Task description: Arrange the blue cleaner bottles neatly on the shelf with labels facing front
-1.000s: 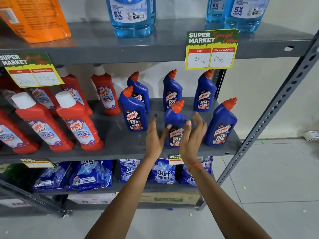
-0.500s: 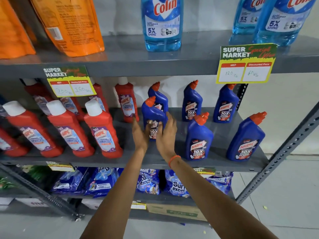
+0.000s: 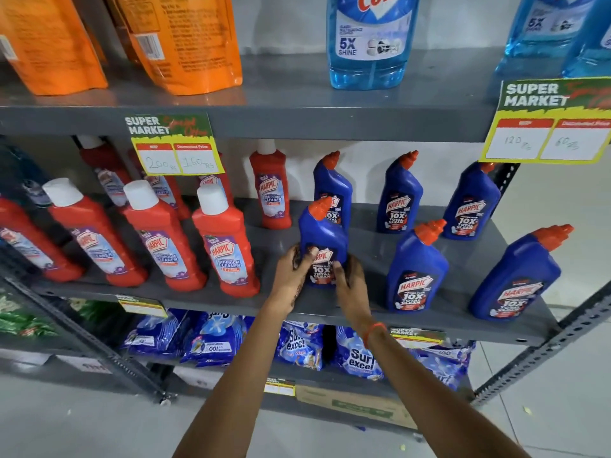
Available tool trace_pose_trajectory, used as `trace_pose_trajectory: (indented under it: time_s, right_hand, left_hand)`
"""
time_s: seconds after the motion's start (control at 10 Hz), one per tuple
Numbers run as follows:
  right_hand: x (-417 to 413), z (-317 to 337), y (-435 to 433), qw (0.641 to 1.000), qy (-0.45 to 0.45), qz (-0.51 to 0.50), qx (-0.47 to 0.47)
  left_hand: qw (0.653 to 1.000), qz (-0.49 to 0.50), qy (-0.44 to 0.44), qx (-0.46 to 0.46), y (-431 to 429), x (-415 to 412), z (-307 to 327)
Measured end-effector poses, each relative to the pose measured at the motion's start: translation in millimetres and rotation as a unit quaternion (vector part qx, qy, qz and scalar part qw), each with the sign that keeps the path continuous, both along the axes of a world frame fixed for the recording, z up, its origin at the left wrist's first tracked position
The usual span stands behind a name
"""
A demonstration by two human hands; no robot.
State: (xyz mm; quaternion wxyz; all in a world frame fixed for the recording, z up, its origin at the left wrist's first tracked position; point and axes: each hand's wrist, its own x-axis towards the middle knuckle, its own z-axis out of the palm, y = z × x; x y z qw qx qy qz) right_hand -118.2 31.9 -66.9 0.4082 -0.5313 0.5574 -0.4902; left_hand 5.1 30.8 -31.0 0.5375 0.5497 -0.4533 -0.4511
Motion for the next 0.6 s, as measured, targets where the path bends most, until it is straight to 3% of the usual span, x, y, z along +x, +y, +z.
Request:
trace_pose_trajectory:
  time_s: [0.4, 0.6]
  right_hand:
    - [4, -2, 39, 0.999, -0.034, -0.001, 0.018]
    - [3, 17, 44, 0.997, 0.063, 0.004, 0.037]
  left_hand:
    - [0.999, 0.014, -0.048, 0.008, 38, 4, -1]
    - [0.994, 0.035, -0.103, 0.026, 45, -4, 7]
